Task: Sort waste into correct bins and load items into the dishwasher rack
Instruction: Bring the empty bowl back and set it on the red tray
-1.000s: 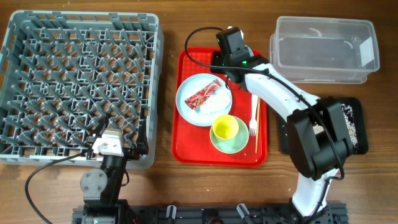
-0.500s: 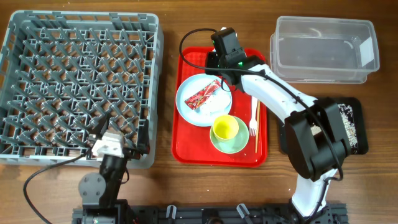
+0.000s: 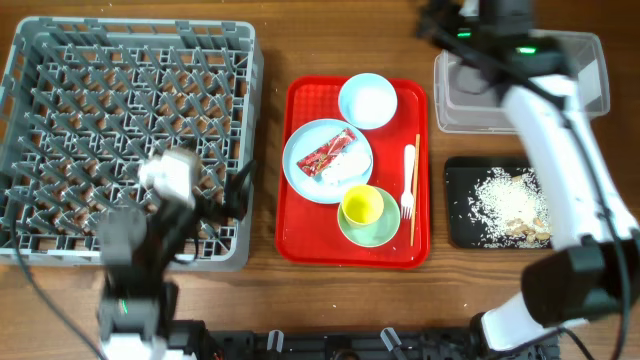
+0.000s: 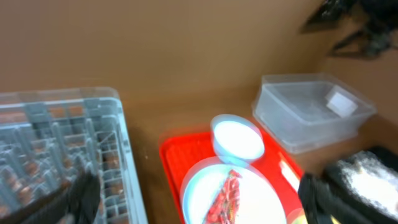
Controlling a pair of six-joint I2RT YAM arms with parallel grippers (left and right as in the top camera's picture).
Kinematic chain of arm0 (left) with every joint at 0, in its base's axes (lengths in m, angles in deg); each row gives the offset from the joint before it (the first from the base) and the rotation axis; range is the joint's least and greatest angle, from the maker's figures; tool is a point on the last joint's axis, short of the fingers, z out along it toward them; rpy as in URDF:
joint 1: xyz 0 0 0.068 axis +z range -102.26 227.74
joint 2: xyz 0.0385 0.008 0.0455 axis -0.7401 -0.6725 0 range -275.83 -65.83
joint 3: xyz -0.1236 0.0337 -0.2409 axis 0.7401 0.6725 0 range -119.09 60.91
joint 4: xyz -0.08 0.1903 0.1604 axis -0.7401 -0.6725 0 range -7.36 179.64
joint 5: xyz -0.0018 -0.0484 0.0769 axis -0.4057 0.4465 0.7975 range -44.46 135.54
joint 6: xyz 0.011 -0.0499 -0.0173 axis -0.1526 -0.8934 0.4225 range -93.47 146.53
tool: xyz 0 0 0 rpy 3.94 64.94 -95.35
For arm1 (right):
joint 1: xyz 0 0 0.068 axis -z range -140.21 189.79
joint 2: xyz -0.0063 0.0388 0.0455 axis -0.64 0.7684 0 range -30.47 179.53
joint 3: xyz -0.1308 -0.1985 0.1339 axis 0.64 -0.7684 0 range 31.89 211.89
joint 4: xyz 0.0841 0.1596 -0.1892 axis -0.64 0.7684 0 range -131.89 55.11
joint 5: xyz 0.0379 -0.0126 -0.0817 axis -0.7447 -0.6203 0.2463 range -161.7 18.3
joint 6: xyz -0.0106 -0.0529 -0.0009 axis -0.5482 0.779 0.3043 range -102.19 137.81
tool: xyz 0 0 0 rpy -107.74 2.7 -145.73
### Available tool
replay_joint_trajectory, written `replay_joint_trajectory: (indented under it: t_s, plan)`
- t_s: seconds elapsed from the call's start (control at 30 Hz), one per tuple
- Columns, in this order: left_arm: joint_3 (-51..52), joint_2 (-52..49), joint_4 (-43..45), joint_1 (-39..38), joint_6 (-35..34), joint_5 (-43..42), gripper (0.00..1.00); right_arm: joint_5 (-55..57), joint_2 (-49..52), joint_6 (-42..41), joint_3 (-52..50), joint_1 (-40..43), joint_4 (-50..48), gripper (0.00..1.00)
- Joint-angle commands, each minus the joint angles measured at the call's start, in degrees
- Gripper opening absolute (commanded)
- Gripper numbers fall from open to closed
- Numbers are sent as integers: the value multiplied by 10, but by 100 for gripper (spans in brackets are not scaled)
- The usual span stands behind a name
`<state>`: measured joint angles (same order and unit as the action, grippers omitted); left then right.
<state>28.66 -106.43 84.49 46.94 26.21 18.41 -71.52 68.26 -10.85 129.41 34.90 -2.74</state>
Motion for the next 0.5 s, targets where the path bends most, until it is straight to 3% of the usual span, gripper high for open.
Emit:
replay_joint_trajectory:
  t_s: [0.0, 0.07, 0.13, 0.23, 0.47]
  plan:
    - [-233, -218, -142, -1, 29, -105, 100, -7, -45, -15, 9, 69, 30, 100]
    - [-394, -342, -292, -4, 59, -119, 100, -7, -54, -15, 9, 115, 43, 100]
    - [-523, -439, -387, -7, 58, -123, 100, -7, -55, -15, 9, 162, 65, 100]
    - [-616, -521, -405, -11, 31, -194, 100, -2, -55, -14, 6, 228, 104, 100]
    - [-704, -569, -466, -146, 29, 23, 100, 2, -55, -14, 6, 308, 112, 100]
